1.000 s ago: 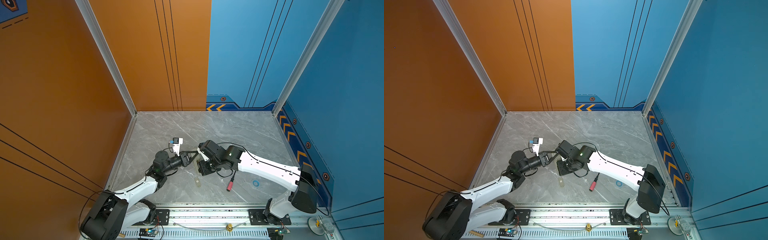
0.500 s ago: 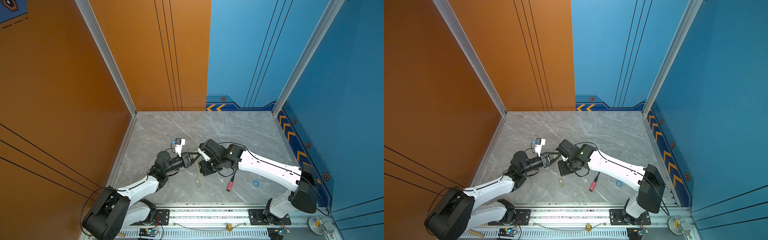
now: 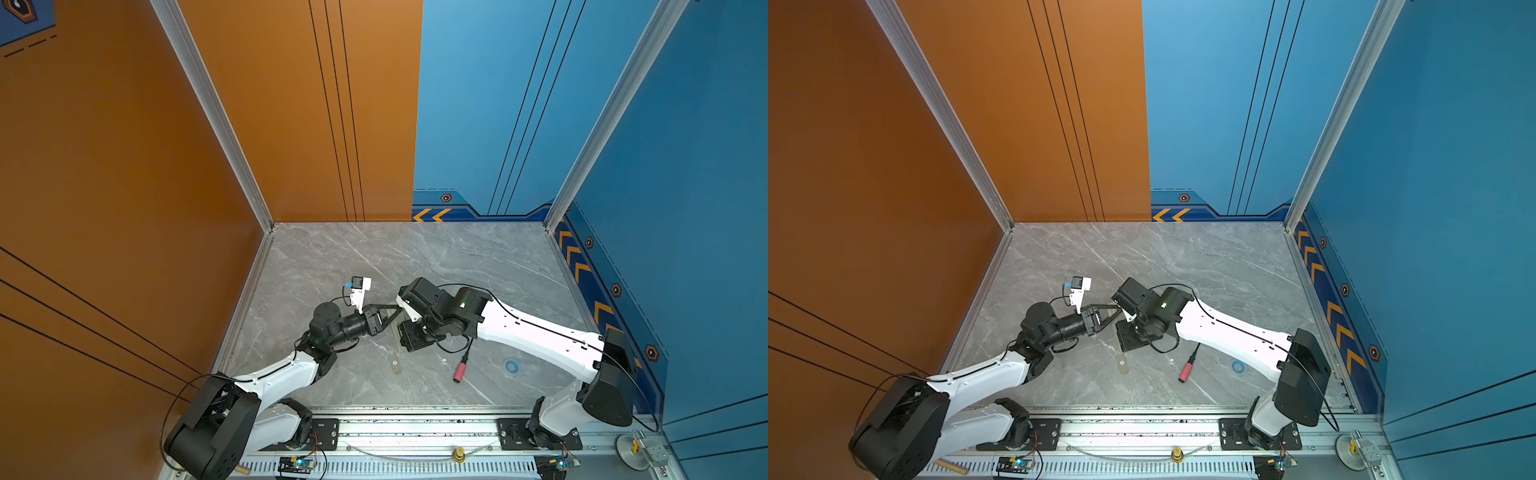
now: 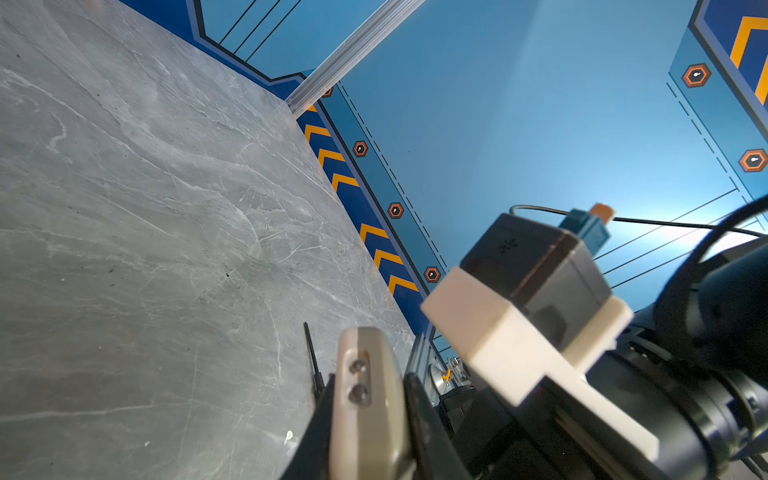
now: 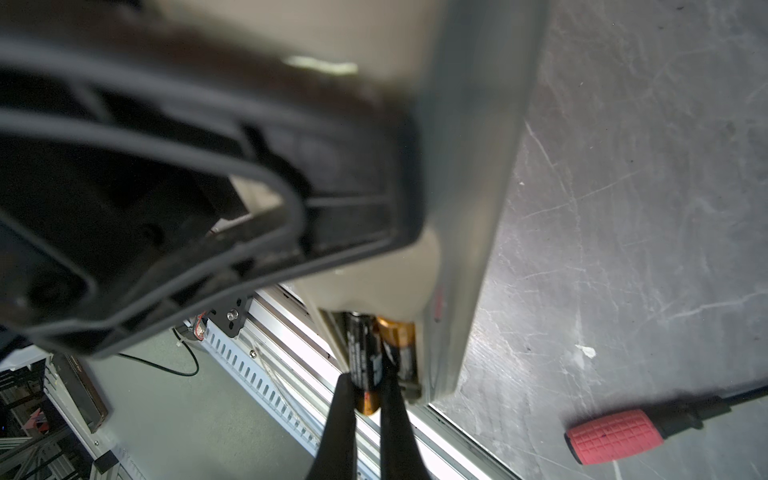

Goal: Load the batteries into the remote control

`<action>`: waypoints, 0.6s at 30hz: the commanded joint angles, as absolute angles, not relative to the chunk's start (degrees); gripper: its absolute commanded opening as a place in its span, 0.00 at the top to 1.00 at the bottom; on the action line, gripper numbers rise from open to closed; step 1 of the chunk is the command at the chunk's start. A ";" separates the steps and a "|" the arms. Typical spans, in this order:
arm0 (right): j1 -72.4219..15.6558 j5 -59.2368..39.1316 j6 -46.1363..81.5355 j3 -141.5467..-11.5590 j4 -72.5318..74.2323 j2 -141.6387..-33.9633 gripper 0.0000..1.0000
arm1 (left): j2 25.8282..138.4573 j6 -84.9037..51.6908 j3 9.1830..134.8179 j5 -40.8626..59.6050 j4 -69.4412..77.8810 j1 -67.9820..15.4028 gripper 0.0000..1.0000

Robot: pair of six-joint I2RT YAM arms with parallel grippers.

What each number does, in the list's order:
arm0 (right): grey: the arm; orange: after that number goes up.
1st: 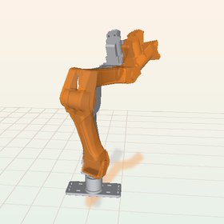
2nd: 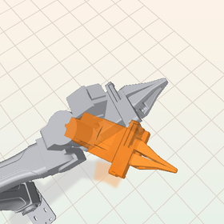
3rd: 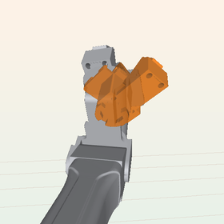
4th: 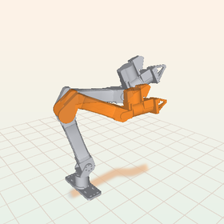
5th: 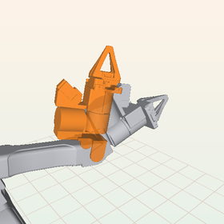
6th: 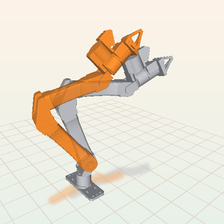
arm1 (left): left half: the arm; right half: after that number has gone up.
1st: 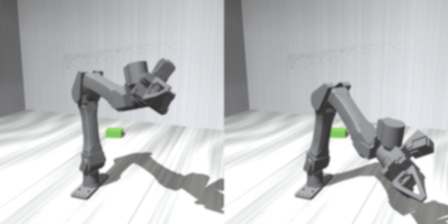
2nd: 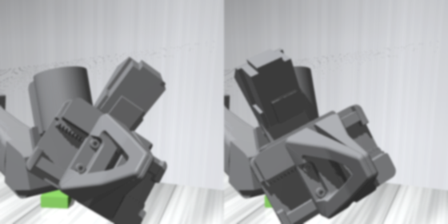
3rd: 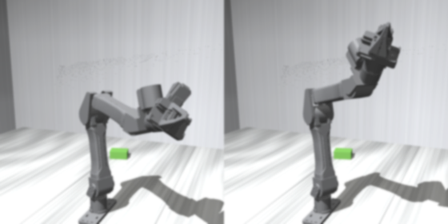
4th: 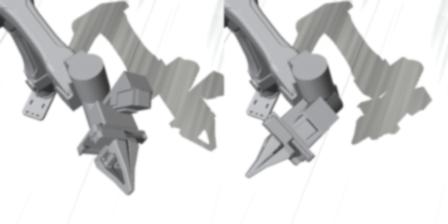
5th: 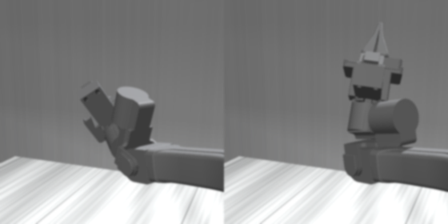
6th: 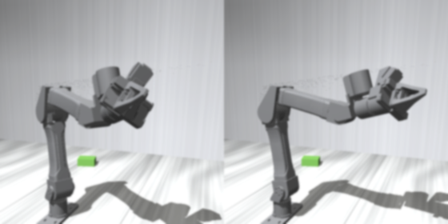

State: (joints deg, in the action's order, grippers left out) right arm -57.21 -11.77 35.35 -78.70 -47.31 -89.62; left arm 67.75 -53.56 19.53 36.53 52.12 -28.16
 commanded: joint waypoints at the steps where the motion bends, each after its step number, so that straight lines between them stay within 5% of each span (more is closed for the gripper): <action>1: -56.26 -8.12 35.23 -79.81 -48.69 -90.00 0.94 | 67.41 -55.46 19.75 39.73 56.72 -29.10 1.00; 18: -56.14 -7.62 35.29 -80.17 -49.22 -89.82 0.86 | 68.02 -56.61 19.46 39.67 57.74 -29.02 1.00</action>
State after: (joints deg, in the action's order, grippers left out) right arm -57.08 -11.60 35.35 -79.24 -47.66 -89.62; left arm 68.18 -54.19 19.53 36.51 53.36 -28.21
